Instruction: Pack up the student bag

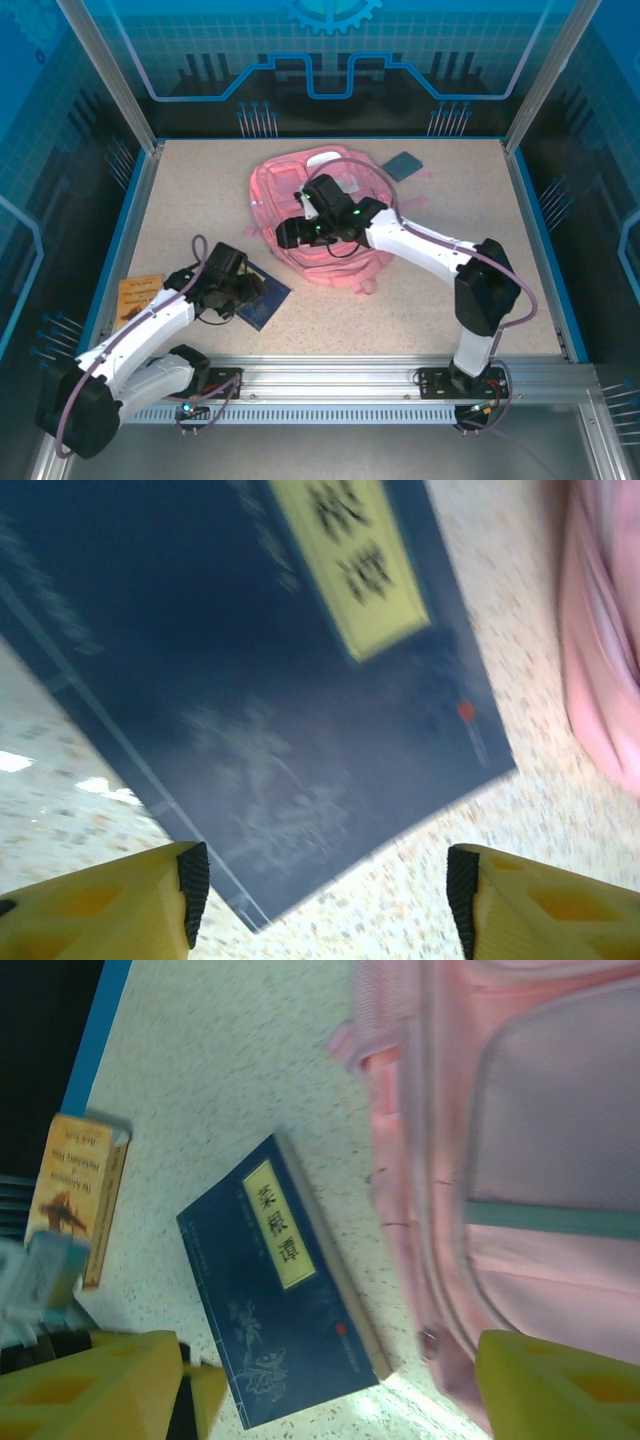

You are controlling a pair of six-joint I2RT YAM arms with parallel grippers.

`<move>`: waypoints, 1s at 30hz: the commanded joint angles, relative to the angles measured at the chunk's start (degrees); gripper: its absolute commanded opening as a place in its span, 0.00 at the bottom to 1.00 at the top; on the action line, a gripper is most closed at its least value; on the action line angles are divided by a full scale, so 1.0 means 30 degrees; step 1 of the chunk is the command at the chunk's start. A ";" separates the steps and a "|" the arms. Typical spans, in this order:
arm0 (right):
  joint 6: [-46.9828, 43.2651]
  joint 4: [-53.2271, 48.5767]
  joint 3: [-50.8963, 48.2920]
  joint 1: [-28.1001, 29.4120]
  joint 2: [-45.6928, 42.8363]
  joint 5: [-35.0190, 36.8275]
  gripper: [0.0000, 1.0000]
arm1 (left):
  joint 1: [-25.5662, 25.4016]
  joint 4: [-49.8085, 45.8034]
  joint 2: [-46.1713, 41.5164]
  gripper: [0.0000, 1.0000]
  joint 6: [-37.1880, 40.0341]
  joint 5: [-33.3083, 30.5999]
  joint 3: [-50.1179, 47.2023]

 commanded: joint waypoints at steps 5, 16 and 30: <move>-0.1626 -0.2488 0.3541 0.1855 0.3989 -0.0632 0.58 | 0.3160 -0.1643 -0.0366 0.71 0.0608 0.0279 -0.0151; -0.2341 -0.4321 0.6275 0.3118 0.7825 0.1671 0.41 | 0.5424 0.0863 -0.0554 0.64 0.0184 0.2284 -0.2609; -0.2467 -0.5933 0.7419 0.3145 1.0336 0.2595 0.31 | 0.5722 0.2997 0.0330 0.59 0.0074 0.3238 -0.3414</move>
